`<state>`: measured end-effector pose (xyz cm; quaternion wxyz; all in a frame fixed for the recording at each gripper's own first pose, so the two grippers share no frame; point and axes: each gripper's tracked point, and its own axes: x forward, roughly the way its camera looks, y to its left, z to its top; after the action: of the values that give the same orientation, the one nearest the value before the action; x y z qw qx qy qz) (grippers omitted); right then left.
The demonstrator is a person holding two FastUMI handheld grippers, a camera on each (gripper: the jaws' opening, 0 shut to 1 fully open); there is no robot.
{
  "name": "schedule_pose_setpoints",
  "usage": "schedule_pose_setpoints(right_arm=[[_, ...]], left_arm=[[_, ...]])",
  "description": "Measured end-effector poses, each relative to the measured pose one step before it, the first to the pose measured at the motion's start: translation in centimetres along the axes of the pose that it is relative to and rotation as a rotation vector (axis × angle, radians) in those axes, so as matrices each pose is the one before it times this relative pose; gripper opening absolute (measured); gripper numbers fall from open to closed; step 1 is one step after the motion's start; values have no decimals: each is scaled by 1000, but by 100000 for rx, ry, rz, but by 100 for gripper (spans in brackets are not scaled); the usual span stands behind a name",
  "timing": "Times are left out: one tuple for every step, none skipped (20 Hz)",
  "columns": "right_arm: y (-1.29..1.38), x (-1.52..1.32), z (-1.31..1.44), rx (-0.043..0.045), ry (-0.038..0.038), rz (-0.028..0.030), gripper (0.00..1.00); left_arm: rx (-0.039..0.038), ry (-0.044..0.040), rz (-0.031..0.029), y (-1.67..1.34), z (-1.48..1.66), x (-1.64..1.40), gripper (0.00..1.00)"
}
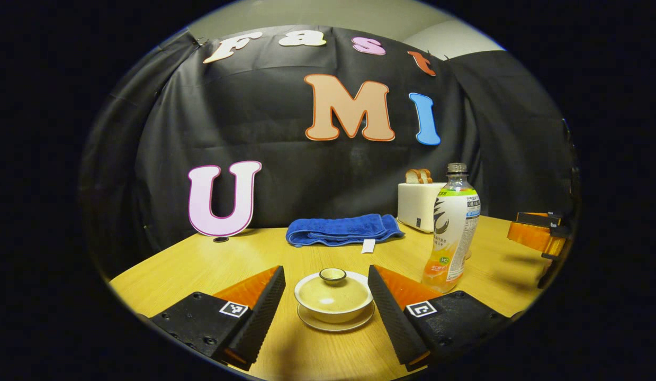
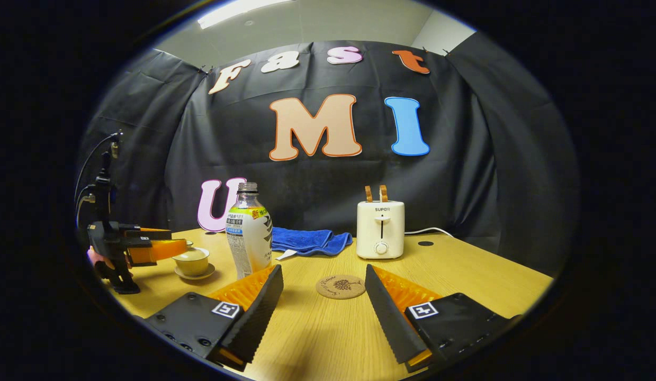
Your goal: Open the teacup lid with one hand, grasp the water bottle and pour water into the teacup with the other hand; after pouring, place the water bottle on the coaster and then close the teacup lid.
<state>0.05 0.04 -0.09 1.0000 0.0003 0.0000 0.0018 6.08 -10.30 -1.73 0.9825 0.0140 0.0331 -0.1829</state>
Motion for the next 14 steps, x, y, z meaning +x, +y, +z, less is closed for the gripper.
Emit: schedule_pose_setpoints(right_arm=[[-11,115,-12,-7,-8,7,94],[29,-13,35,-2,-9,12,94],[-22,-41,-57,7,-14,58,98],[49,-3,30,26,13,308,94],[99,-51,-73,-30,119,264,98],[27,33,41,59,39,291,94],[72,98,-27,-27,-10,160,98],[24,45,72,41,20,60,98],[17,-21,-59,-2,-25,72,94],[66,6,-14,14,-9,68,98],[0,-22,-17,4,0,51,94],[-4,42,11,-13,-6,11,98],[27,6,-16,7,-6,8,98],[-27,-45,42,0,-20,5,98]], left_arm=[[629,406,-858,-179,42,341,92],[561,84,-741,-108,104,387,91],[290,726,-846,-141,-160,573,88],[261,1221,-1030,-155,-185,392,87],[-121,1169,-1050,-160,-215,327,87],[-128,915,-578,-22,-16,271,87],[-472,930,-748,-17,-113,256,85],[-644,1200,-552,7,-169,298,82],[-570,1088,-434,53,-176,81,80],[-582,983,-249,10,-91,211,76],[-319,709,-188,78,-81,114,74],[146,302,-89,31,-1,133,70],[385,264,-245,-65,-8,125,69],[466,623,-69,-57,-39,115,68]])
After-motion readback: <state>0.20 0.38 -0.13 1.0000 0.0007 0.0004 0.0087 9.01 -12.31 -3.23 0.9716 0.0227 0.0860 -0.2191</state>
